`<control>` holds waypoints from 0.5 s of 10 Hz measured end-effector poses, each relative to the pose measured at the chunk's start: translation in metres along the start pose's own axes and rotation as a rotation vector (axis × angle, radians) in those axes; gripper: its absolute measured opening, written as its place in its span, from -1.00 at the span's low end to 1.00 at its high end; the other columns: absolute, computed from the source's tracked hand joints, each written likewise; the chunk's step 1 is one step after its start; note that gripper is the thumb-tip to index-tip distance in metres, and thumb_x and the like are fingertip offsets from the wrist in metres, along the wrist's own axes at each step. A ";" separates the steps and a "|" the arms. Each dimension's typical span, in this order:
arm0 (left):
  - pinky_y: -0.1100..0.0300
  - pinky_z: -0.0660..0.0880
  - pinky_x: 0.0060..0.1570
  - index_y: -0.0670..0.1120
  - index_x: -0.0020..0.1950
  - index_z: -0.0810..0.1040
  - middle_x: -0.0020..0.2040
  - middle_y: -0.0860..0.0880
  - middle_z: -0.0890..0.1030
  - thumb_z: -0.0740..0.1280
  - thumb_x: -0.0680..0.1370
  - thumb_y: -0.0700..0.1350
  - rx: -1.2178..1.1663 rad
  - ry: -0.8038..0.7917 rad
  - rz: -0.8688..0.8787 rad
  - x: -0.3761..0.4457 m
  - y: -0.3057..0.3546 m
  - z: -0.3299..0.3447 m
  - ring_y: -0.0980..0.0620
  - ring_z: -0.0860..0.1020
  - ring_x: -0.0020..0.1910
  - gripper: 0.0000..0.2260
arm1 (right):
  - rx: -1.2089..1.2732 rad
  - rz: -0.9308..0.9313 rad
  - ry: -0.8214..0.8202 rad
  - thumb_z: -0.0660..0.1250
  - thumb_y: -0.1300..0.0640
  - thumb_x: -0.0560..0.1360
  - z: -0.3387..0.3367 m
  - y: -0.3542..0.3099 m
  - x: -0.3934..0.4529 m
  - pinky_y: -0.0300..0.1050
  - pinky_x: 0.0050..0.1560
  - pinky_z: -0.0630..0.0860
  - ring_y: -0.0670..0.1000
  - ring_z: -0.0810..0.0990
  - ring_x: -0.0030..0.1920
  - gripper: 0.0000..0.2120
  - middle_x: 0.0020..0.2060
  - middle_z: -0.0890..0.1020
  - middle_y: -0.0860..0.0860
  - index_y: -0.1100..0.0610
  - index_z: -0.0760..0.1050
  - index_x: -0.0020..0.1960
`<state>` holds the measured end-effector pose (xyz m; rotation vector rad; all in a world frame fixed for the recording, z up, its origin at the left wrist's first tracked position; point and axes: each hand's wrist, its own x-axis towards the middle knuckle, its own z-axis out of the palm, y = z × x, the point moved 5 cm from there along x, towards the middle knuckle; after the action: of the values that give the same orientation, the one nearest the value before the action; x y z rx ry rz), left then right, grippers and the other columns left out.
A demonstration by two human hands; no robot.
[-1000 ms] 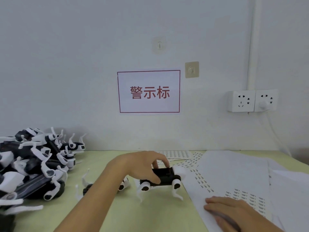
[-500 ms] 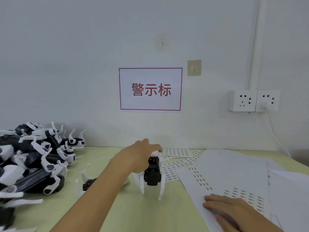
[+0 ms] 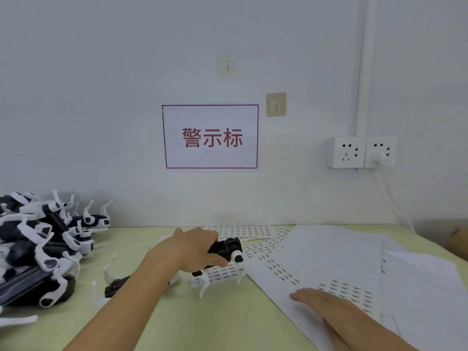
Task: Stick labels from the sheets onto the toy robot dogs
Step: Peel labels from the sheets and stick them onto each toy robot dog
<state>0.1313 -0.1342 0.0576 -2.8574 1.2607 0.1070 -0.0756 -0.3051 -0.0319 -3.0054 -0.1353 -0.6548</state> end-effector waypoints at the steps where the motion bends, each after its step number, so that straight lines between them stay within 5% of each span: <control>1: 0.11 0.23 -0.07 -0.05 0.20 0.44 0.11 -0.04 0.55 0.28 0.57 0.25 0.003 0.015 -0.018 -0.001 0.001 0.001 0.07 0.44 -0.23 -0.59 | 0.179 0.072 -0.045 0.15 -0.02 0.65 0.006 -0.006 -0.011 -0.34 0.39 0.12 -0.32 0.30 0.36 -0.65 0.28 0.33 -0.49 -0.52 0.47 0.12; 2: 0.11 0.27 -0.03 -0.02 0.27 0.42 0.17 -0.03 0.54 0.29 0.55 0.29 -0.019 0.018 -0.034 -0.003 0.002 0.000 0.06 0.47 -0.15 -0.53 | 0.195 0.046 -0.034 0.14 0.10 0.67 0.002 -0.002 0.005 -0.40 0.47 0.01 -0.30 0.11 0.49 -0.51 0.39 0.04 -0.42 -0.40 0.03 0.34; 3: 0.02 0.25 0.31 0.01 0.47 0.29 0.36 0.00 0.43 0.28 0.56 0.28 0.064 0.133 0.056 -0.002 0.013 -0.007 -0.04 0.36 0.31 -0.42 | 0.123 0.065 0.051 0.17 0.16 0.57 -0.019 -0.014 0.007 -0.40 0.42 0.06 -0.28 0.23 0.45 -0.53 0.45 0.20 -0.28 -0.24 0.35 0.39; 4: 0.04 0.13 0.44 0.04 0.54 0.22 0.47 0.07 0.31 0.27 0.60 0.17 0.002 0.312 0.285 -0.006 0.048 -0.010 0.04 0.19 0.46 -0.45 | 0.004 0.107 0.032 0.07 0.10 0.31 -0.032 -0.026 0.004 -0.48 0.13 0.37 -0.30 0.62 0.05 -0.52 0.09 0.63 -0.26 -0.21 0.66 0.00; 5: 0.07 0.20 0.46 0.03 0.54 0.22 0.50 0.09 0.27 0.21 0.63 0.15 -0.153 0.321 0.435 -0.010 0.092 0.017 0.07 0.20 0.49 -0.49 | 0.039 0.076 0.051 0.11 0.15 0.28 -0.030 -0.027 0.005 -0.37 0.12 0.51 -0.24 0.62 0.08 -0.53 0.07 0.65 -0.22 -0.06 0.70 -0.01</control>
<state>0.0558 -0.1887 0.0425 -2.7433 2.0021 -0.2735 -0.0862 -0.2805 -0.0018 -2.9373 -0.0313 -0.7127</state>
